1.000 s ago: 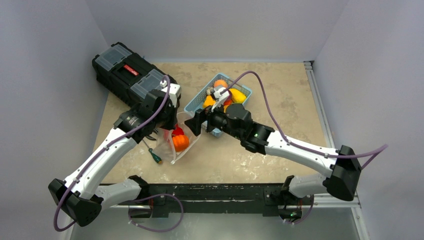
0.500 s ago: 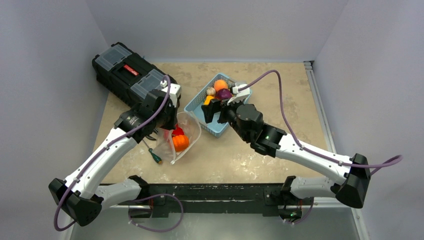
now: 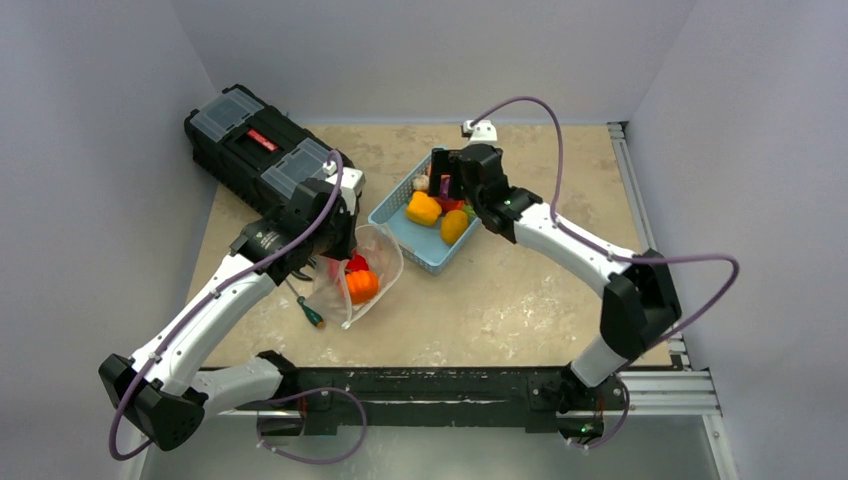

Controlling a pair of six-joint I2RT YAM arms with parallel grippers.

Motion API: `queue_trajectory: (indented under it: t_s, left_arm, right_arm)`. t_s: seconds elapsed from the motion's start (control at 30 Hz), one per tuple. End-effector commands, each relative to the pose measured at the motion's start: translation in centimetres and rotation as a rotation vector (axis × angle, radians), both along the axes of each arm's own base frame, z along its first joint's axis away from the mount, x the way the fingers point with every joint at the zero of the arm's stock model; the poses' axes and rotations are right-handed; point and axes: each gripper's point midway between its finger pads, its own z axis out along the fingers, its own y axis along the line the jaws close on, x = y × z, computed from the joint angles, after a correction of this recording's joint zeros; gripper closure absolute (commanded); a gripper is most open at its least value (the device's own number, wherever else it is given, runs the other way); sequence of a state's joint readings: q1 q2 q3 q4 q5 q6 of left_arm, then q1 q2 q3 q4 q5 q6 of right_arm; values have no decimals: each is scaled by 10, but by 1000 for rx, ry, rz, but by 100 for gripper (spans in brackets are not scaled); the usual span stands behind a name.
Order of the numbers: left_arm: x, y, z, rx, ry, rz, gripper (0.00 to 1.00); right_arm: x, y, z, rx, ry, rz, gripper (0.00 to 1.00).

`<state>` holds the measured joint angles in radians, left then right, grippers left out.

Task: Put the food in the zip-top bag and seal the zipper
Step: Pick up the fake vegetable from the bin.

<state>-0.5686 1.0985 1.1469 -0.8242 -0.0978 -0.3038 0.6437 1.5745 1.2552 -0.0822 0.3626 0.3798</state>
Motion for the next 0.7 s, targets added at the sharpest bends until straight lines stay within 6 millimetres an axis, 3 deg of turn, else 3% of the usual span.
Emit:
queue_trajectory:
  t_s: [0.0, 0.07, 0.27, 0.43, 0.67]
  left_arm:
    - [7, -2, 4, -16, -25, 15, 100]
    - [7, -1, 5, -15, -24, 18, 100]
    - [7, -1, 5, -17, -22, 16, 100]
    - [7, -2, 4, -21, -19, 15, 100]
    - [6, -7, 1, -37, -5, 5, 100]
  right_arm:
    - [27, 11, -20, -9, 83, 1, 1]
    - [40, 12, -39, -44, 129, -27, 1]
    - [65, 17, -64, -86, 174, -79, 1]
    - [71, 5, -89, -168, 197, -138, 1]
    - [73, 9, -110, -187, 230, -123, 9]
